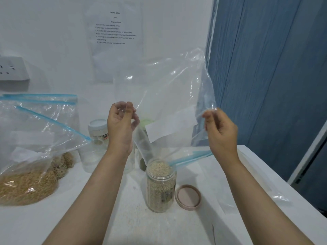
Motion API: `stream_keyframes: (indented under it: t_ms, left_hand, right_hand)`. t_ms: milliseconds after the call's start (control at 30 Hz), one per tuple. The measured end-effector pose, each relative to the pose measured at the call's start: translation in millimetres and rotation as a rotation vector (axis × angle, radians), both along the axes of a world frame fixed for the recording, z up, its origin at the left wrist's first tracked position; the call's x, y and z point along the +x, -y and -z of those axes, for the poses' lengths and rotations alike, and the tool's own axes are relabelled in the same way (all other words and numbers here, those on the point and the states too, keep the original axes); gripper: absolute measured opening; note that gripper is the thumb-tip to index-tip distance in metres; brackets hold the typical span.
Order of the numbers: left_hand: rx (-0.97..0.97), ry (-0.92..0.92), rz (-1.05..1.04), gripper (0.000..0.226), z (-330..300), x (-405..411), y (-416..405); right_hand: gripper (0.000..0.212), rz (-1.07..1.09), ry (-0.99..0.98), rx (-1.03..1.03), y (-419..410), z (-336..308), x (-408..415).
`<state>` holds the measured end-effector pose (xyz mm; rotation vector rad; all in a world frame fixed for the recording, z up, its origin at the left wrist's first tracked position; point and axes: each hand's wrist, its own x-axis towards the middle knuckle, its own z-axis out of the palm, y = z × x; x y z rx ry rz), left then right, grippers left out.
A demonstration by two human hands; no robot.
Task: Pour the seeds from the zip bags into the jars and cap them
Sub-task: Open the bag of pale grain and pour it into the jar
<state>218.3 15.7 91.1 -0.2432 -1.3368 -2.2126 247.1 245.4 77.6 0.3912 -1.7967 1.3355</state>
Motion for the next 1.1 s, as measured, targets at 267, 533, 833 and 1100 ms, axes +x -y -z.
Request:
stream_keyframes:
  t_ms: [267,533,833,1100]
  left_hand:
    - [-0.012,-0.009,0.022,0.011,-5,3,-4]
    - [-0.025,-0.030,0.028,0.010,-11,4,-6]
    - [-0.042,-0.047,0.059,0.009,-14,4,-8]
    - [-0.056,-0.058,0.056,0.011,-16,4,-11]
  right_hand:
    - [0.020,0.028,-0.012,-0.001,-1,1,4]
    - [0.021,0.031,-0.024,-0.039,-5,0,9]
    - [0.022,0.020,-0.024,-0.078,-8,3,13]
    - [0.022,0.030,-0.021,-0.085,-7,6,18]
